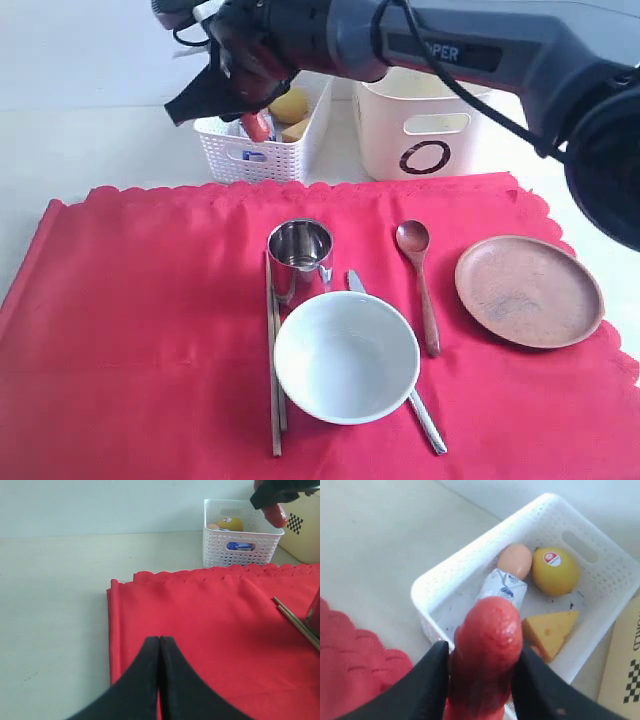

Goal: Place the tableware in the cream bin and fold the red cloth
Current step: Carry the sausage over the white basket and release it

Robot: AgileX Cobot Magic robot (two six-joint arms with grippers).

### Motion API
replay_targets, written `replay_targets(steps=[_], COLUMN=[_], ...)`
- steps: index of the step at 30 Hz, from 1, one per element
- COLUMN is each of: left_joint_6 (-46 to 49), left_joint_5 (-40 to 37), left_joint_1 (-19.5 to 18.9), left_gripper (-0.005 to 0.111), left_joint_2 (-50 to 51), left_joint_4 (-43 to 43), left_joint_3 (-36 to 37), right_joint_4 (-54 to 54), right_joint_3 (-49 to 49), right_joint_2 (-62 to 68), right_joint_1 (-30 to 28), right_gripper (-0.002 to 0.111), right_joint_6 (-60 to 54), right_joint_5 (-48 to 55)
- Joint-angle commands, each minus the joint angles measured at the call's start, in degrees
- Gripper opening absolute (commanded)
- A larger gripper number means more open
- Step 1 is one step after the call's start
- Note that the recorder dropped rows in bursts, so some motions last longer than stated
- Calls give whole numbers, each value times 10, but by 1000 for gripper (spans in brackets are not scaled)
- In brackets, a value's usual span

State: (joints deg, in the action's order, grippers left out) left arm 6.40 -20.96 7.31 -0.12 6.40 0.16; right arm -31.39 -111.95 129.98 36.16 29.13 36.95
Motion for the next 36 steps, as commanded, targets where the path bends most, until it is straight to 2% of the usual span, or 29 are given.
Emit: replay_targets(steps=[1,5,8,12,16,26,32,36], left_joint_6=[-3,-3,-3,-3,-3,-3,-3,-3], left_joint_5=[6,6,6,6,6,6,6,6], left_joint_1=[3,3,3,3,3,3,3,3], left_gripper=[0,0,0,0,0,0,0,0], left_joint_2=[1,1,1,1,1,1,1,1], left_joint_4=[-1,-1,-1,-1,-1,-1,-1,-1], left_joint_3=[-2,-2,-2,-2,-2,-2,-2,-2], right_joint_4=[-2,-23,-37,-76,-110,-105,-108,-108], right_joint_3=[-5,-5,-5,-5,-5,-5,-5,-5], right_joint_2=[13,34,41,41,41,41,22,-9], right_joint_1=[-39,-63,-63,-63,-63,-63,-63,-63], right_gripper=[0,0,3,32,44,45,44,35], right_joint_6=[18,25,25,46,75,81,74,10], right_joint_5=[-64,-143,-156,-143,-130,-112,-36,33])
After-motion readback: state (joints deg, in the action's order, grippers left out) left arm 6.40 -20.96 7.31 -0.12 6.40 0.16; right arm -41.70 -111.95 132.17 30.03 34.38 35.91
